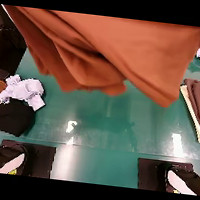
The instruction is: Fold the shirts.
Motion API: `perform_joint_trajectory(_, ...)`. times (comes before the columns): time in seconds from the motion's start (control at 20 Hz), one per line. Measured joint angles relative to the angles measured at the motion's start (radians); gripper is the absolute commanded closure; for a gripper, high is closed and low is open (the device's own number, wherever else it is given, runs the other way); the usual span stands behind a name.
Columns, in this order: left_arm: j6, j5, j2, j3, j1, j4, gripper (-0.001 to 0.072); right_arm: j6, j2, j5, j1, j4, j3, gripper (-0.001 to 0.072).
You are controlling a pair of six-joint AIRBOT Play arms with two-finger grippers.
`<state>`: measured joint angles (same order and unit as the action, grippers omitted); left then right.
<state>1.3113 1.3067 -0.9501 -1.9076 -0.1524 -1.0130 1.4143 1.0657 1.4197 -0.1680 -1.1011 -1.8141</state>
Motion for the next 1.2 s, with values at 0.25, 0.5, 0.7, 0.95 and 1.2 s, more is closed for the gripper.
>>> perform_joint_trajectory(0.25, -0.001, 0.09, -0.117, 0.208, -0.008, 0.028, 0.0681, 0.0, 0.143, 0.16, -0.092, 0.003, 0.121, 0.0697)
perform_joint_trajectory(0.5, -0.034, 0.036, -0.227, 0.578, -0.01, 0.04, 0.0681, -0.017, 0.24, 0.073, -0.162, 0.002, 0.392, 0.0697)
perform_joint_trajectory(0.7, -0.074, 0.023, -0.263, 0.813, -0.01, 0.04, 0.068, -0.025, 0.261, 0.021, -0.174, -0.005, 0.57, 0.0695)
perform_joint_trajectory(0.95, -0.091, 0.066, -0.271, 0.948, -0.01, 0.045, 0.0123, -0.027, 0.222, -0.007, -0.161, -0.056, 0.715, 0.0295)
perform_joint_trajectory(1.2, -0.09, 0.066, -0.233, 0.884, -0.01, 0.045, 0.0124, -0.029, 0.099, -0.002, -0.068, -0.073, 0.752, 0.0253)
